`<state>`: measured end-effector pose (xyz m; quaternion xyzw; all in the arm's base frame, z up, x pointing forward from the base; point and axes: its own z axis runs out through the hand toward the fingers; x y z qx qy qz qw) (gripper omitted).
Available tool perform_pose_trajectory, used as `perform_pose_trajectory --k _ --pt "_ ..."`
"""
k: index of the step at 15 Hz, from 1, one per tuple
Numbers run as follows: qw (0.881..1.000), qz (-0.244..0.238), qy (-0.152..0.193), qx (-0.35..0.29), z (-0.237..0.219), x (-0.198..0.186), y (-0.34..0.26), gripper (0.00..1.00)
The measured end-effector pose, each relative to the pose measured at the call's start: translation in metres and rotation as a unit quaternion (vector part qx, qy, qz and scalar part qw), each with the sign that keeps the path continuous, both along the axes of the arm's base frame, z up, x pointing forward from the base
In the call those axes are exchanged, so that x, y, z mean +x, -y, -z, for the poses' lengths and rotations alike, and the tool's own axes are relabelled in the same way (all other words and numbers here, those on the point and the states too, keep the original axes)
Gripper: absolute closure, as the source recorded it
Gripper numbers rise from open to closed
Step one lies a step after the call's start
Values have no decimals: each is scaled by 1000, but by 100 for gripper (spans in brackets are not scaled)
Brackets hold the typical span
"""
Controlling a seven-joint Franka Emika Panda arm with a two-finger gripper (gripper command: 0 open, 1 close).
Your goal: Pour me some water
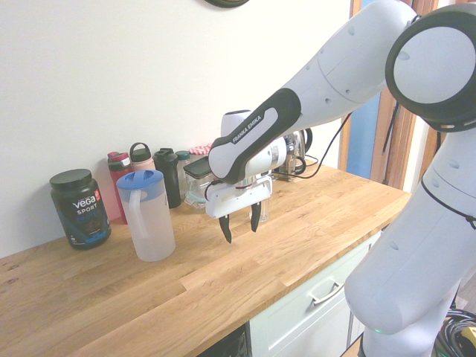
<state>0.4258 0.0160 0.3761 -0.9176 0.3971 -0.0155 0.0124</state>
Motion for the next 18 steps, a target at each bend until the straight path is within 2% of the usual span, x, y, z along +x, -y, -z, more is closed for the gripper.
perform_pose_trajectory --k 4,8,13,18 --pt "999 34 3 0 -9 -3 -3 0" --pt "995 100 21 -20 -66 -37 -54 0" --pt "980 170 91 -53 -108 -66 -144 0" --pt "961 181 184 -95 -137 -64 -233 0"
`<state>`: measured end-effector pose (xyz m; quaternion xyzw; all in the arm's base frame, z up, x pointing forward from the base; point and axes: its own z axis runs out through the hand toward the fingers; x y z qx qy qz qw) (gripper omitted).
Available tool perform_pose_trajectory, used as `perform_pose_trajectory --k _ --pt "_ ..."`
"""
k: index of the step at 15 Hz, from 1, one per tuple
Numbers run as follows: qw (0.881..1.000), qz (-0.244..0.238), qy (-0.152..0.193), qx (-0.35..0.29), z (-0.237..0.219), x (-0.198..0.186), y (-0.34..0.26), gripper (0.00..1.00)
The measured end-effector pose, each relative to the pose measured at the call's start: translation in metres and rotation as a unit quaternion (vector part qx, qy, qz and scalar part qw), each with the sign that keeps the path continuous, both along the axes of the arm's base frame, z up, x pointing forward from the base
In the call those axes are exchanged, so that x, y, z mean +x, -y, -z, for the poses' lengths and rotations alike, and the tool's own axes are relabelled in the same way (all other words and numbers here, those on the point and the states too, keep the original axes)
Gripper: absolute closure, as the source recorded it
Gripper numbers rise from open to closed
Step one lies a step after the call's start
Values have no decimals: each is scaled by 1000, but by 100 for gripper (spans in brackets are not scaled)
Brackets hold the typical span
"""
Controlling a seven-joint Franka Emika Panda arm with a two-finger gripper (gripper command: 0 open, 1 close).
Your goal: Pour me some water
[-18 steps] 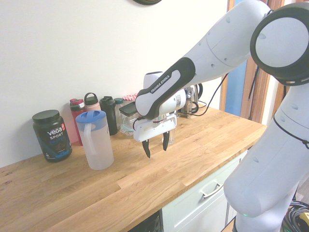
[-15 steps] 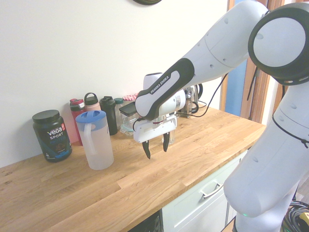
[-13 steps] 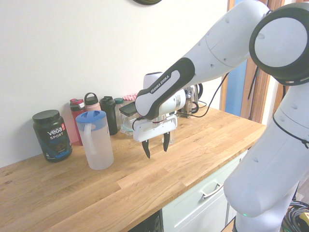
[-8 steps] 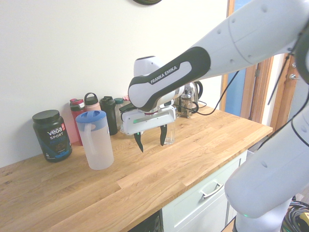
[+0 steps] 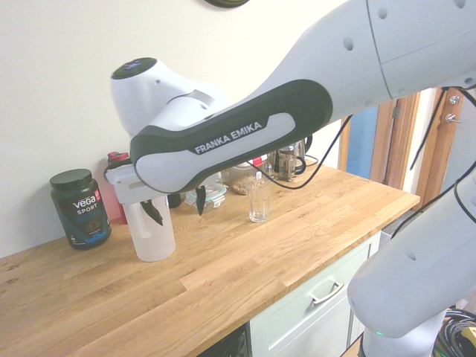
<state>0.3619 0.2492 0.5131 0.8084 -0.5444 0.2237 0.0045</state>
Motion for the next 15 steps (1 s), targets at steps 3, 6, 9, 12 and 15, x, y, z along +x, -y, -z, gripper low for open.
perform_pose_trajectory --k 3,6,9,12,15 --pt "999 9 47 -19 -6 17 -39 0" --pt "995 23 92 -28 -10 41 -59 0" --pt "991 40 121 -42 10 75 -67 0" --pt "990 46 124 -42 33 96 -72 100" --pt "988 54 139 -38 43 109 -73 100"
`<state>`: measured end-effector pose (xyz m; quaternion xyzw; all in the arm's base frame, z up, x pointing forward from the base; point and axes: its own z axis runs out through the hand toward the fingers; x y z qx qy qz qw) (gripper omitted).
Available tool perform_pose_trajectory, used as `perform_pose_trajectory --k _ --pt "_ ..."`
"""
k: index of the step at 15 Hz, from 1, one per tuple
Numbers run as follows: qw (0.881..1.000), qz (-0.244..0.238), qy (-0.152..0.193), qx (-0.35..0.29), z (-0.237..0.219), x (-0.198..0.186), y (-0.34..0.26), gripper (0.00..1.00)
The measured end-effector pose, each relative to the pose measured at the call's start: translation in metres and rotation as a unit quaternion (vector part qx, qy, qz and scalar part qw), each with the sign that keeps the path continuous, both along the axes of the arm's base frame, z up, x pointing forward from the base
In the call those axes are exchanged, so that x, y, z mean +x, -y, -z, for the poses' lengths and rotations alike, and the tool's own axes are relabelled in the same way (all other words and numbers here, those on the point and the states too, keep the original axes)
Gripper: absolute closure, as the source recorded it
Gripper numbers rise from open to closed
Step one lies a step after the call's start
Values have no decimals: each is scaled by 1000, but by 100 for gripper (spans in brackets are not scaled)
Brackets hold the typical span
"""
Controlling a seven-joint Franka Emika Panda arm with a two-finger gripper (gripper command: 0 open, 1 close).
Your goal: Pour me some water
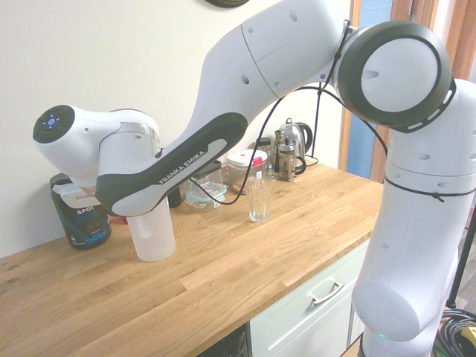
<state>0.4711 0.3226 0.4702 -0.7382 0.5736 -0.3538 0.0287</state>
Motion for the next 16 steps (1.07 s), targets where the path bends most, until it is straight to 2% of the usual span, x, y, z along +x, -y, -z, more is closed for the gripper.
perform_pose_trajectory --k 16 --pt "1000 4 -5 20 5 5 4 100"
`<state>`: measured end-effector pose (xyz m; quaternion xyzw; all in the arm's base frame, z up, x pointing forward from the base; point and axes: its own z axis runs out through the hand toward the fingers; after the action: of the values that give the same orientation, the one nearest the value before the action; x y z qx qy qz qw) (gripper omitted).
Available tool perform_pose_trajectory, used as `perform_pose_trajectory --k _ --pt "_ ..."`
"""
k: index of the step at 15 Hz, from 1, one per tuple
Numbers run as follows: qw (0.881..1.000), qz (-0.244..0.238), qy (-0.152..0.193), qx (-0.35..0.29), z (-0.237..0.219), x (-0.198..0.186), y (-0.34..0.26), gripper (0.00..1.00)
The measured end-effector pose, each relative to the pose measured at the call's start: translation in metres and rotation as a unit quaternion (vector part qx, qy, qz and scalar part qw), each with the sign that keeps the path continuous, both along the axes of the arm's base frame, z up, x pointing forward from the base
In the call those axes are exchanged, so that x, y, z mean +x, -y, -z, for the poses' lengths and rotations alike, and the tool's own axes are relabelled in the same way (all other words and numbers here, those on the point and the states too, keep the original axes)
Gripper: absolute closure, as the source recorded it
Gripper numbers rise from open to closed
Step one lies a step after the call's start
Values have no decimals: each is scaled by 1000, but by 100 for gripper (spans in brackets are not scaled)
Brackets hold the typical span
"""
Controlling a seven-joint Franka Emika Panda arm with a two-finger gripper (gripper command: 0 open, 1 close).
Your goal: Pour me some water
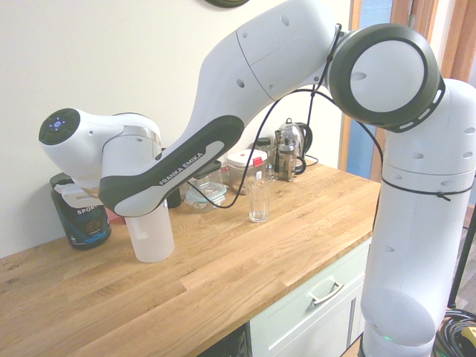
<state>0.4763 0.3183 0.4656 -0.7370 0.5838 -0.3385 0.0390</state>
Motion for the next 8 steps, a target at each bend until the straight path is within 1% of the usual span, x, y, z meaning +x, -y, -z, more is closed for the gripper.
perform_pose_trajectory --k 4,8 --pt "1000 1 -2 28 -9 0 12 100" --pt "999 -7 -3 40 -32 -21 28 100"
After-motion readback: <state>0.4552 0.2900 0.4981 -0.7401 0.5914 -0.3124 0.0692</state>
